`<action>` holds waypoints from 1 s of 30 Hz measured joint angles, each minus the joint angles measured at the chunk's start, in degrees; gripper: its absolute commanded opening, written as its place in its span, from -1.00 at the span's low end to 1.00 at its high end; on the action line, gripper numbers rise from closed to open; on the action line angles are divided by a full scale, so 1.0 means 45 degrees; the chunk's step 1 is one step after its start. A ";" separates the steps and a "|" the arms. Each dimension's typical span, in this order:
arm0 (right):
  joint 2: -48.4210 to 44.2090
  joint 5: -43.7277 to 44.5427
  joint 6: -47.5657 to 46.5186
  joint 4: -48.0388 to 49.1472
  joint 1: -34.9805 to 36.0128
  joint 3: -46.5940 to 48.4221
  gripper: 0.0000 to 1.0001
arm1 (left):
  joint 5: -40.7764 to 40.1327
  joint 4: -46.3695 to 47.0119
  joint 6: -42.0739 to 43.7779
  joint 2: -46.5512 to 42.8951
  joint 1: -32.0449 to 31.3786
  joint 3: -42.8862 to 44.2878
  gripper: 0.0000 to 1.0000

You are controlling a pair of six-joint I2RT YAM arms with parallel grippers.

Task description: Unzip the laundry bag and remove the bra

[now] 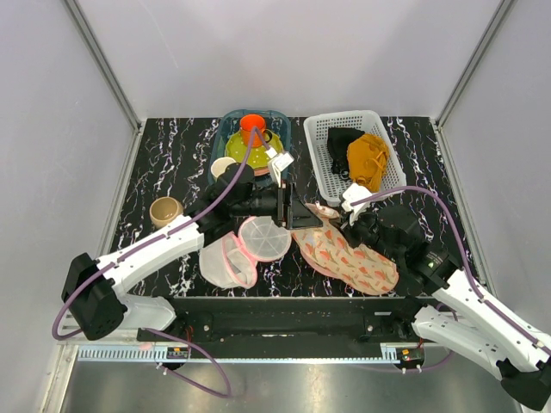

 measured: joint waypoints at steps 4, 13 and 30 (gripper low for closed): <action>0.0029 -0.0189 0.0000 0.0005 0.0000 0.0000 -1.00 | 0.0000 0.0185 -0.0136 0.0005 0.0000 -0.0005 0.16; 0.0068 -0.0374 0.0000 0.0005 0.0000 0.0000 -1.00 | 0.0408 0.1982 -0.1375 0.0175 0.0476 -0.0175 0.10; -0.0010 -0.0418 0.0000 -0.0019 0.0000 -0.0005 -1.00 | -0.1316 0.0967 -0.0413 0.0049 0.0568 -0.0102 0.29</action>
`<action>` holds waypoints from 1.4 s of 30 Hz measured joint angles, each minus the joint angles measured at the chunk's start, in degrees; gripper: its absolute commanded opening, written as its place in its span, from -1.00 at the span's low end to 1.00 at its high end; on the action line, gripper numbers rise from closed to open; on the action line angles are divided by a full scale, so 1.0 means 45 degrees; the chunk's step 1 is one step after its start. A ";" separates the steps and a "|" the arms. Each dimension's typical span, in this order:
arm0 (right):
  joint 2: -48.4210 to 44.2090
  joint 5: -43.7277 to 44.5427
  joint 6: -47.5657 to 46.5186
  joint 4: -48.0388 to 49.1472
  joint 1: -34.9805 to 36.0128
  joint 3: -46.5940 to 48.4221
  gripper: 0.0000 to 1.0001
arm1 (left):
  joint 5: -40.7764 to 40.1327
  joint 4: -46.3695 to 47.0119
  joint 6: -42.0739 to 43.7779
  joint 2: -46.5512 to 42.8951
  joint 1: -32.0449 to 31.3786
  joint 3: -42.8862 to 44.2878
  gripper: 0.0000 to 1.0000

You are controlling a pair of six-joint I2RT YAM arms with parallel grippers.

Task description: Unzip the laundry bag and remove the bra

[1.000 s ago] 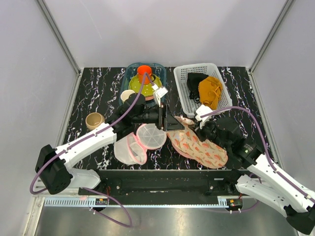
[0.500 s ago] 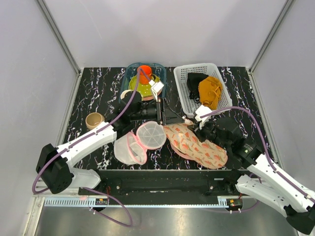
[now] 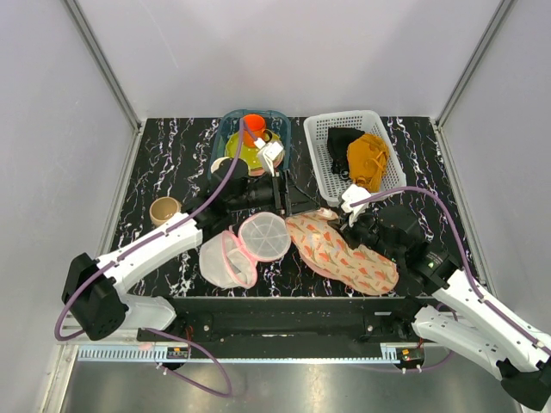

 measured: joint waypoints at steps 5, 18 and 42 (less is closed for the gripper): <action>0.0000 -0.0199 0.0000 0.0029 0.0000 0.0000 -1.00 | -0.0092 -0.0874 0.0855 0.0316 0.0000 0.0821 0.26; 0.0058 -0.0282 -0.0005 0.0039 0.0000 -0.0024 -1.00 | 0.1156 -0.0277 0.0355 0.0899 0.0199 0.0772 -0.04; 0.0180 -0.0141 -0.0005 0.0034 0.0000 -0.0102 -1.00 | 0.1744 0.0044 -0.0180 0.0092 0.0296 0.0151 -0.21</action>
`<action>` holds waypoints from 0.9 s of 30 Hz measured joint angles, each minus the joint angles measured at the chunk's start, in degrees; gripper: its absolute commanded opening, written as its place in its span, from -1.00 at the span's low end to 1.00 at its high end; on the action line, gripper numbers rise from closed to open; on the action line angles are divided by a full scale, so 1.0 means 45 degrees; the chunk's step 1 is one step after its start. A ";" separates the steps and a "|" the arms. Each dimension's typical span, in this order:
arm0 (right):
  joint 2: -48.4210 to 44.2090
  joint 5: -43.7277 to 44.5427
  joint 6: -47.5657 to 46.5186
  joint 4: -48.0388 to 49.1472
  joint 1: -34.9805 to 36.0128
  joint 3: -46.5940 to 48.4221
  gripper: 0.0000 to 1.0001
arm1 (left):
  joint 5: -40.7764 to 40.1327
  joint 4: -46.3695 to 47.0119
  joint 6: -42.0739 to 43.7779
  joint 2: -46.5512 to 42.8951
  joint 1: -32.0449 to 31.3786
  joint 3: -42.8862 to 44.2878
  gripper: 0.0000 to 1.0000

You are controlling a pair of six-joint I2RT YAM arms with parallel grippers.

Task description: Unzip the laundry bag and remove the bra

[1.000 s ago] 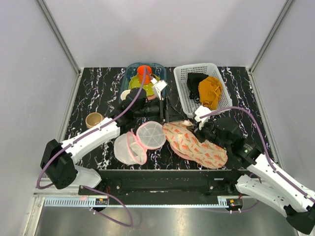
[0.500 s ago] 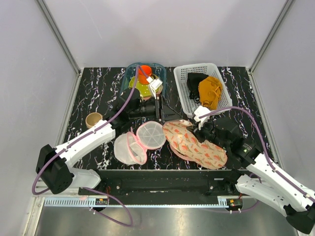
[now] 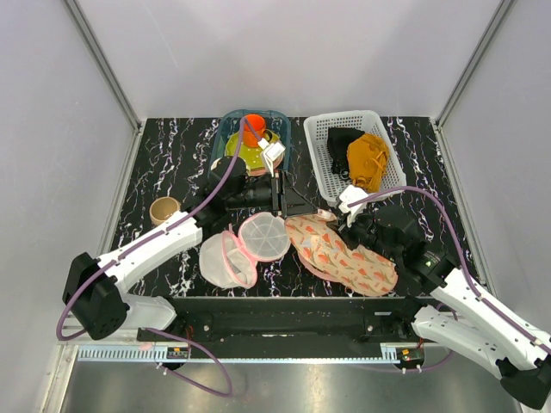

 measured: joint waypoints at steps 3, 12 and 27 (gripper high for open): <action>0.0029 0.0000 0.0005 0.0005 0.0000 0.0000 -1.00 | 0.0029 0.0000 -0.0010 0.0000 0.0000 -0.0005 -0.26; 0.0248 0.0136 0.0000 0.0005 0.0000 0.0000 -1.00 | 0.0044 -0.0058 0.0019 0.0175 0.0000 -0.0209 -0.17; 0.0398 0.0228 0.0000 0.0005 0.0000 -0.0010 -1.00 | 0.0019 -0.0340 0.0107 0.0267 -0.0005 -0.0597 0.01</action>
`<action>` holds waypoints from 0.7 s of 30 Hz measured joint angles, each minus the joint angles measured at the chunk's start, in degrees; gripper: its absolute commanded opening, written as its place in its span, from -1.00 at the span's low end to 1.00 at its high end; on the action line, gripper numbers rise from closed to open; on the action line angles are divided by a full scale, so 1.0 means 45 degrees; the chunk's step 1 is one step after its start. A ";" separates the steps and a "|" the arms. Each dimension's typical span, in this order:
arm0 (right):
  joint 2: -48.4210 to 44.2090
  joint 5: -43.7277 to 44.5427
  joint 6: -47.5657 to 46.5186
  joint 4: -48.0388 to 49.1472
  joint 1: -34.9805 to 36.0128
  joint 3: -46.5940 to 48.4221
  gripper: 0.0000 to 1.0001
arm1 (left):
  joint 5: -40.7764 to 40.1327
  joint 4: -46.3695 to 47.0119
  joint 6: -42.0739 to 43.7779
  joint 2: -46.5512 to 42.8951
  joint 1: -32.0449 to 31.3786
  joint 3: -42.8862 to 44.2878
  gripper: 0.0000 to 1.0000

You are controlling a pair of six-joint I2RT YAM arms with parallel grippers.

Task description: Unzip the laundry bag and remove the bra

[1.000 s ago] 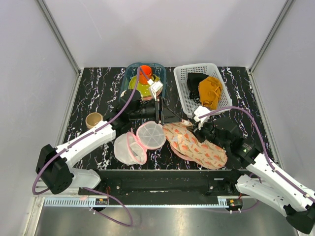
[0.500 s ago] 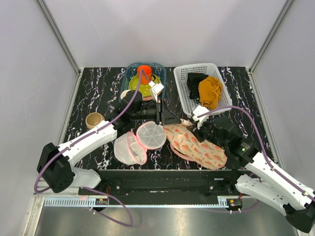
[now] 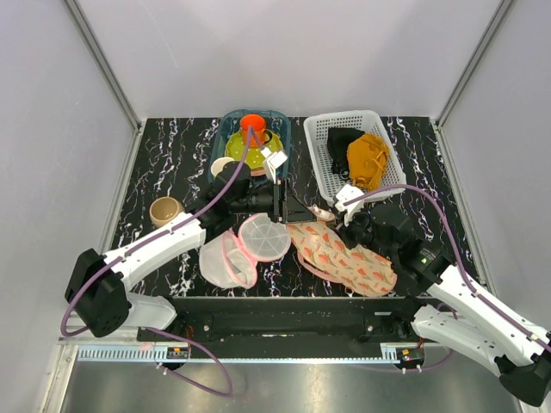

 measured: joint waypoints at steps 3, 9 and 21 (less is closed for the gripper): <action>0.0000 0.0000 0.0000 0.0000 0.0000 -0.0010 -1.00 | 0.0005 0.0185 -0.0165 0.0000 0.0000 -0.0102 0.01; 0.0000 0.0005 0.0000 0.0015 0.0000 -0.0010 -1.00 | 0.0019 0.0729 -0.0597 0.0083 0.0000 -0.0209 0.00; -0.0083 0.0180 0.0000 0.0049 0.0000 -0.0034 -1.00 | -0.0709 0.0996 -0.1044 0.0068 0.0000 -0.0209 0.02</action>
